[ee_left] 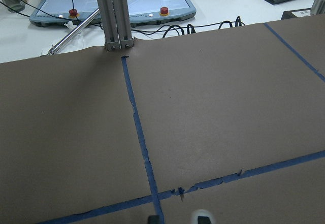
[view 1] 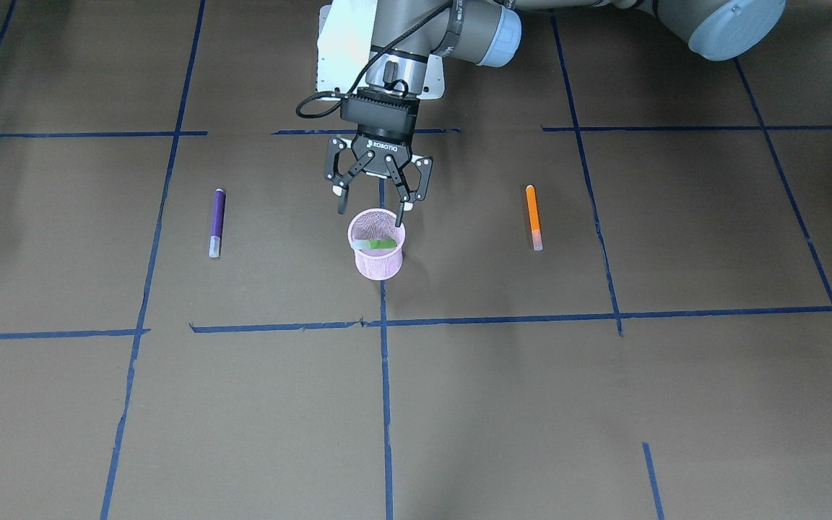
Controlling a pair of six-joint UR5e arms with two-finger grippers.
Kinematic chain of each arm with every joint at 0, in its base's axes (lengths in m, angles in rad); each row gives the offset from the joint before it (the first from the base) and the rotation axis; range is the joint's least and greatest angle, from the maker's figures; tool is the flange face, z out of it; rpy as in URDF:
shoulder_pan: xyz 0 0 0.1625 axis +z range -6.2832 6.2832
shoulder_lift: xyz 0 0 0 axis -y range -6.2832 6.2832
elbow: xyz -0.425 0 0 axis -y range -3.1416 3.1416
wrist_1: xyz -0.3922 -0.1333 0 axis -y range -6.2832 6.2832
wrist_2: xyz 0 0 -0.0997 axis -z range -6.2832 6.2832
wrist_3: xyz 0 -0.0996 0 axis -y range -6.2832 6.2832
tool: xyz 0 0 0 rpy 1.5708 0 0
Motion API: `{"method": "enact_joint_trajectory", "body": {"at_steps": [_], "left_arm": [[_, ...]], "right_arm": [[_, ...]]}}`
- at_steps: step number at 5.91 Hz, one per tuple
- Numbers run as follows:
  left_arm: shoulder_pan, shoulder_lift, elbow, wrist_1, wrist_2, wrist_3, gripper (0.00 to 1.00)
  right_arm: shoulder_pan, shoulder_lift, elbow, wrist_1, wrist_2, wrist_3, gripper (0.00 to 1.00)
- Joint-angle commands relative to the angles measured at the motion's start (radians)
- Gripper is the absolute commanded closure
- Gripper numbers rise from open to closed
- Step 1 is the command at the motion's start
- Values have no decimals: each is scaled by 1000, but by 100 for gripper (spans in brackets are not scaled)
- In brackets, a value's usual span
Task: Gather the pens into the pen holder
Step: 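Release the green highlighter into the cup while the right gripper grasps the yellow highlighter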
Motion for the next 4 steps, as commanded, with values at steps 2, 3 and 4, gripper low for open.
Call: {"method": "enact_joint_trajectory", "body": {"at_steps": [2,3,4], "left_arm": [[-20,47,-5,-20,-5,0,0],[-25,47,-5,-20,-5,0,0],[-25,49,-5,-20,-5,-5,0]], "right_arm": [[-10,50,-230,80,-80,30,7],[-10,61,-302,92,-75,30,6],[-10,74,-386,155,-74,32,6]]}}
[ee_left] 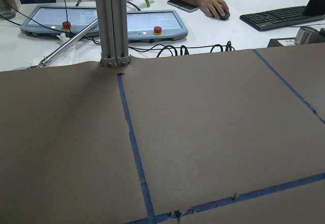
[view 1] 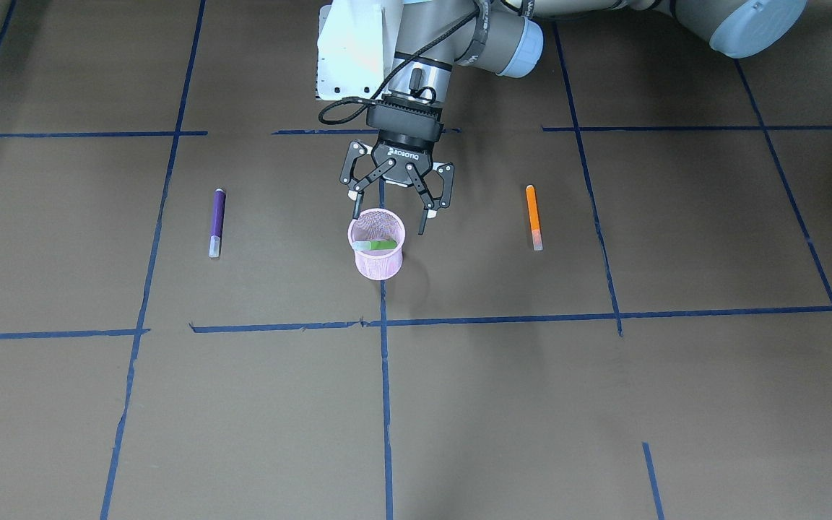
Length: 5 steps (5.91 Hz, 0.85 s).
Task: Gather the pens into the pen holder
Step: 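Release the green highlighter into the cup while the right gripper grasps the yellow highlighter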
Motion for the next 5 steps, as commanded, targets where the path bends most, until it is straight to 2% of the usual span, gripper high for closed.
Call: {"method": "enact_joint_trajectory", "body": {"at_steps": [1,2,3,5], "left_arm": [[-3,1,0,0,0,-5,0],[-1,0,0,0,0,-8,0],[-1,1,0,0,0,-8,0],[-1,0,0,-2,0,-8,0]], "right_arm": [[-4,27,-124,74,0,4,7],[-34,65,-165,76,1,39,7],[-53,89,-172,76,3,100,7],[-94,95,-176,77,6,102,8]]}}
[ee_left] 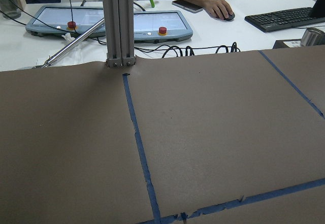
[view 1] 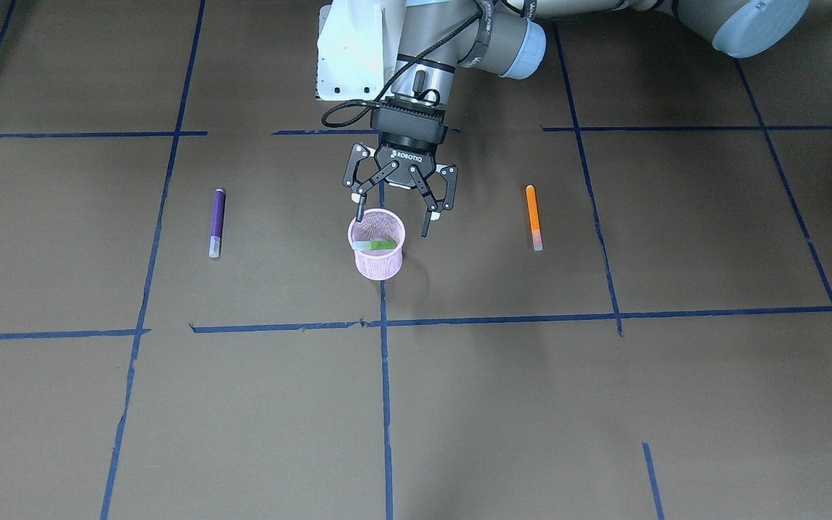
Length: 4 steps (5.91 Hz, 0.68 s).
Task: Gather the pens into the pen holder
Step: 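Release the green highlighter into the cup while the right gripper grasps the yellow highlighter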
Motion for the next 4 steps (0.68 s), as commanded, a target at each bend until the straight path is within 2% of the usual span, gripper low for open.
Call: {"method": "enact_joint_trajectory", "body": {"at_steps": [1,3,4], "left_arm": [[0,0,0,0,0,0,0],[0,0,-2,-1,2,-2,0],[0,1,-3,-1,0,-2,0]], "right_arm": [[-33,8,-12,1,0,4,14],[-33,9,-20,1,0,6,48],[-33,9,-27,1,0,6,49]]}}
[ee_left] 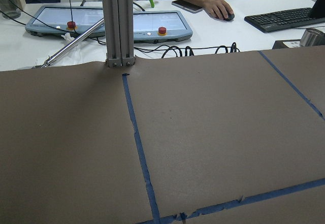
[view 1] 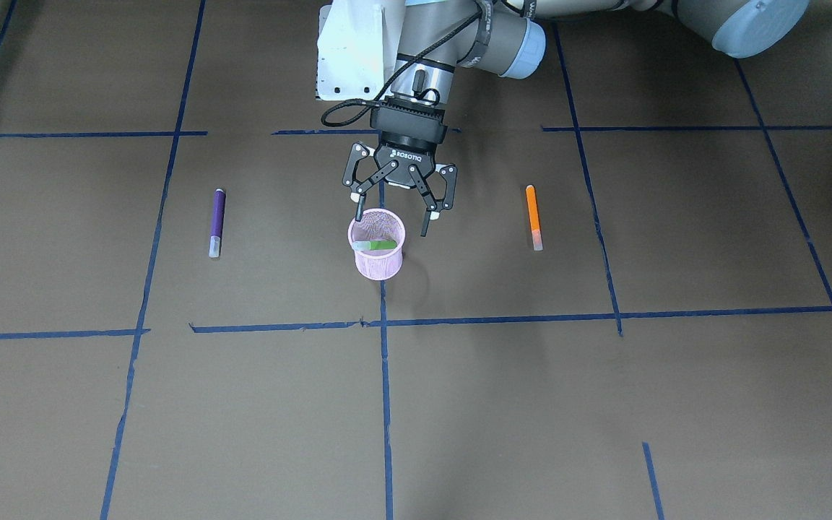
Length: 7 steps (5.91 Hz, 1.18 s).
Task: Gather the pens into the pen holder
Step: 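Release the green highlighter into the cup while the right gripper grasps the yellow highlighter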
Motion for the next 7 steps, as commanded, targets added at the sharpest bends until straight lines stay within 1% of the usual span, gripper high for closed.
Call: {"method": "enact_joint_trajectory", "body": {"at_steps": [1,2,3,4,5,6,7], "left_arm": [[0,3,-1,0,1,0,0],[-2,3,-1,0,1,0,0],[-2,3,-1,0,1,1,0],[-2,3,-1,0,1,0,0],[0,3,-1,0,1,1,0],[-2,3,-1,0,1,1,0],[0,3,-1,0,1,1,0]], "right_arm": [[-1,0,-10,-2,2,0,48],[-1,0,-14,-2,3,0,48],[-1,3,-20,-2,3,0,51],[-1,12,-28,-2,3,0,73],[-1,15,-34,-2,3,-1,99],[-1,28,-20,3,3,-3,100],[-1,26,40,5,5,-7,100]]}}
